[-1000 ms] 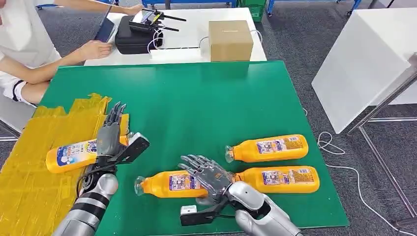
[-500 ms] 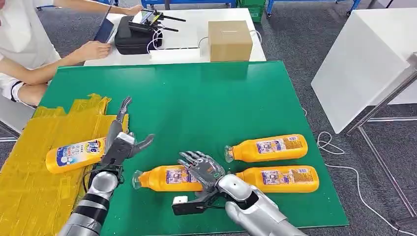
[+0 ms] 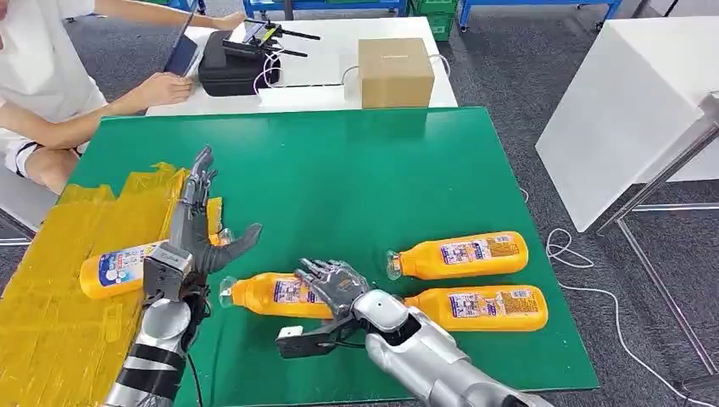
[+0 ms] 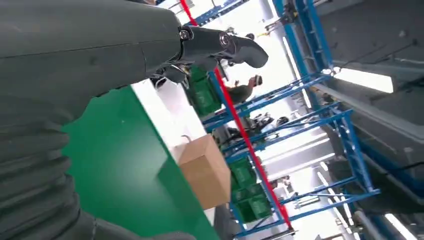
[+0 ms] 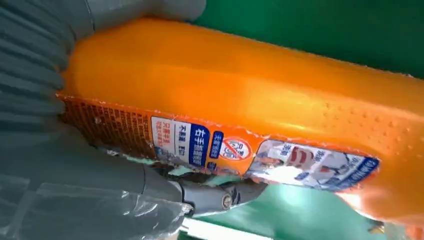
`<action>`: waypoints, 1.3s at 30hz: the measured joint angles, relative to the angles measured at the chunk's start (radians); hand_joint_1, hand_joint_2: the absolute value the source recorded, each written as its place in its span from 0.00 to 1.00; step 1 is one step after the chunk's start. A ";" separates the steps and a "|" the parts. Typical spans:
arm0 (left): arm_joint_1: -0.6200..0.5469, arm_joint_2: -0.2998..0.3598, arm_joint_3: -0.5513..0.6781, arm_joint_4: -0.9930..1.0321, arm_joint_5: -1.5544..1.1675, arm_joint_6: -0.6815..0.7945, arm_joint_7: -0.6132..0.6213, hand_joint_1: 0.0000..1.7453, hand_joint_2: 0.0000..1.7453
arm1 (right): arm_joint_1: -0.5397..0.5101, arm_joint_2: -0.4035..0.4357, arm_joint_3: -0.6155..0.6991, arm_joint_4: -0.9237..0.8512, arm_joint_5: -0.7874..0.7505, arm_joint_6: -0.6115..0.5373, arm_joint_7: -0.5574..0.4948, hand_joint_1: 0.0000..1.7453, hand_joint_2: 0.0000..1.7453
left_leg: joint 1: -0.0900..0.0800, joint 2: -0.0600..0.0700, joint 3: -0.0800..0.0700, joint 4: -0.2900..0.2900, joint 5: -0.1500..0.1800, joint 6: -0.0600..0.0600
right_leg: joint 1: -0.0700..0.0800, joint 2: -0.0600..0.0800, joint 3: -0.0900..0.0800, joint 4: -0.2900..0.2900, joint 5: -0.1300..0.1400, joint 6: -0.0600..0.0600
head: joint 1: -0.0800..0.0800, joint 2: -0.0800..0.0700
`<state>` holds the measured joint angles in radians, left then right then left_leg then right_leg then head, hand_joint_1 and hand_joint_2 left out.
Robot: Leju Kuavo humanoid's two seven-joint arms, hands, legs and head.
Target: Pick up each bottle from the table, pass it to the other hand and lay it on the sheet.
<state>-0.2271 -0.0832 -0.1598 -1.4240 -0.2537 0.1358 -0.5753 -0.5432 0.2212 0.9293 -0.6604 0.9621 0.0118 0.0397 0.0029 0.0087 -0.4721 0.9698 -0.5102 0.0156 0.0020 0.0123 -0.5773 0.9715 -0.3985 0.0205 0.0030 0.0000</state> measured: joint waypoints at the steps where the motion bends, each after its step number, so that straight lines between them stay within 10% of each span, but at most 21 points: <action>1: 0.000 -0.001 0.000 -0.003 0.004 0.001 0.000 0.00 1.00 | -0.006 0.004 0.000 0.011 -0.004 0.003 0.003 1.00 1.00 | 0.000 0.000 0.001 0.000 0.000 0.000 | 0.000 0.000 0.001 0.000 0.000 0.000 | 0.000 0.000; 16: 0.003 -0.006 -0.002 -0.011 0.051 0.000 -0.013 0.00 1.00 | -0.037 0.026 -0.021 0.082 -0.075 -0.053 0.018 1.00 1.00 | 0.000 0.000 0.003 0.000 0.000 0.000 | 0.000 0.000 0.004 0.000 0.000 0.000 | 0.000 0.000; 25: 0.084 -0.012 -0.005 -0.133 0.177 -0.090 0.063 0.00 1.00 | 0.122 -0.023 -0.237 -0.154 -0.147 -0.441 -0.059 1.00 1.00 | 0.000 -0.001 -0.003 0.000 0.000 0.000 | -0.001 -0.001 -0.002 0.000 0.000 0.000 | 0.000 0.000; 39: 0.120 -0.014 -0.016 -0.206 0.209 -0.096 0.078 0.00 1.00 | 0.232 -0.046 -0.384 -0.358 -0.179 -0.547 -0.149 1.00 1.00 | 0.000 -0.001 -0.006 0.000 -0.001 0.000 | -0.002 -0.001 -0.005 -0.001 0.000 0.000 | 0.000 0.000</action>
<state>-0.1075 -0.0969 -0.1762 -1.6297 -0.0442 0.0401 -0.4971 -0.3114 0.1751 0.5451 -1.0187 0.7831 -0.5353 -0.1096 0.0026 0.0077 -0.4781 0.9699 -0.5110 0.0160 0.0003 0.0114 -0.5819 0.9709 -0.3988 0.0208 0.0027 0.0000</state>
